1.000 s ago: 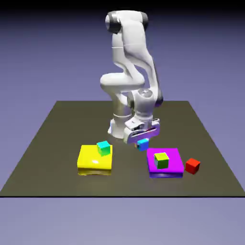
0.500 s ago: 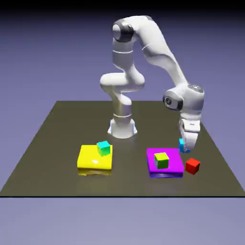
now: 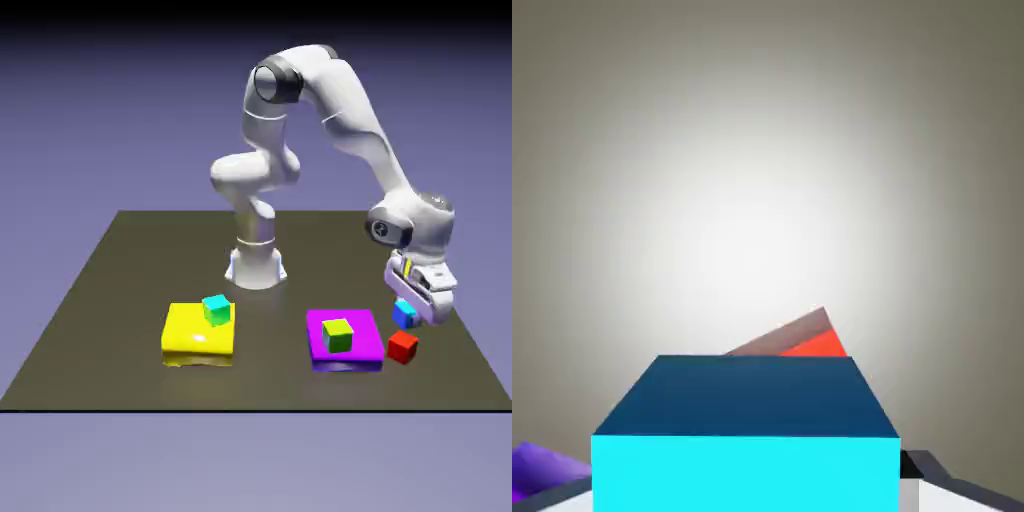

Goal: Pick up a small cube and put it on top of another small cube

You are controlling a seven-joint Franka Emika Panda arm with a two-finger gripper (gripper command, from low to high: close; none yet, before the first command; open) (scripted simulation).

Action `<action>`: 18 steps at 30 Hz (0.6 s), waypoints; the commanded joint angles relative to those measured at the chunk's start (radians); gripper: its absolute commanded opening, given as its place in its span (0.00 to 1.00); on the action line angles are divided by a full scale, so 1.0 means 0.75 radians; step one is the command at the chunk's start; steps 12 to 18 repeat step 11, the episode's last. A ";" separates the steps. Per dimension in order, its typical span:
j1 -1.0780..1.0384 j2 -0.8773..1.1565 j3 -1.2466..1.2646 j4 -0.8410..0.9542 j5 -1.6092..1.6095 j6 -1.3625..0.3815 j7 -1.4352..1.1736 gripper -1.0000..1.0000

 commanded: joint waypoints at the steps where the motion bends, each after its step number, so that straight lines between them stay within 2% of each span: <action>1: 0.048 0.007 -0.048 -0.001 0.020 0.013 -0.014 0.00; 11: 0.531 0.073 -0.523 -0.006 0.233 0.130 -0.163 0.00; 18: 0.531 0.073 -0.523 -0.006 0.233 0.130 -0.163 0.00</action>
